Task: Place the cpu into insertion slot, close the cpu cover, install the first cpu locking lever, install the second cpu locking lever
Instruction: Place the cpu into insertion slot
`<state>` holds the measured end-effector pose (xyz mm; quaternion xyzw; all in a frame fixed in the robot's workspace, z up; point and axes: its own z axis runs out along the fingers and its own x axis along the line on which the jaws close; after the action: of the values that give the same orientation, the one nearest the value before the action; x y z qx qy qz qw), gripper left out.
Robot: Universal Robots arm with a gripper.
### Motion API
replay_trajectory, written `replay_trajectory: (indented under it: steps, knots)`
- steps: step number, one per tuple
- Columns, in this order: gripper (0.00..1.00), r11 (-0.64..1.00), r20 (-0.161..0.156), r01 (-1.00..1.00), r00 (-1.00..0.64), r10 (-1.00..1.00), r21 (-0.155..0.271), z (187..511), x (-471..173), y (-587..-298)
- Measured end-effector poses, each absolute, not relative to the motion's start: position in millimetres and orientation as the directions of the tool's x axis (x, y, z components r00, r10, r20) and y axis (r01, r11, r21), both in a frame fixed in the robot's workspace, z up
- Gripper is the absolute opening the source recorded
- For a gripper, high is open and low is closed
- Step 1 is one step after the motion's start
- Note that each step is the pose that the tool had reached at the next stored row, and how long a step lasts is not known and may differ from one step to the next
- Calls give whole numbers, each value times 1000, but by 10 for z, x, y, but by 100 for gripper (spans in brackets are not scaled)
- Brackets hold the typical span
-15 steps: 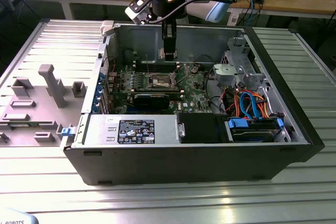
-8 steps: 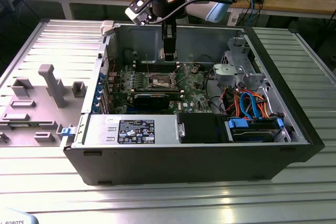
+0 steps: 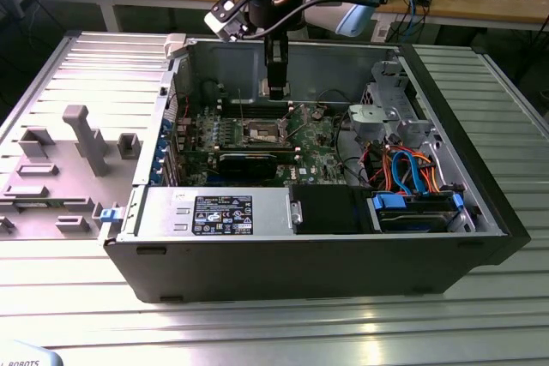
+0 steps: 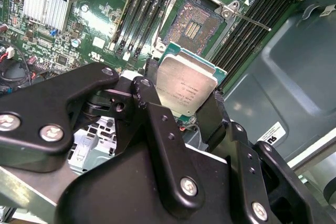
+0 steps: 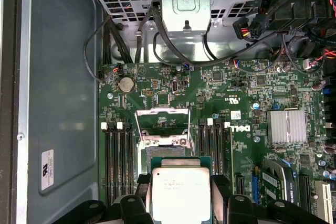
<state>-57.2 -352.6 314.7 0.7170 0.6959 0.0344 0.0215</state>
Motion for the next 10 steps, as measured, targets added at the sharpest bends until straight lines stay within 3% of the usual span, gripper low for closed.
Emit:
replay_trajectory:
  steps: [10]
  knots:
    - [54,56,19,995,-58,998,79,2917,-694,-3518]
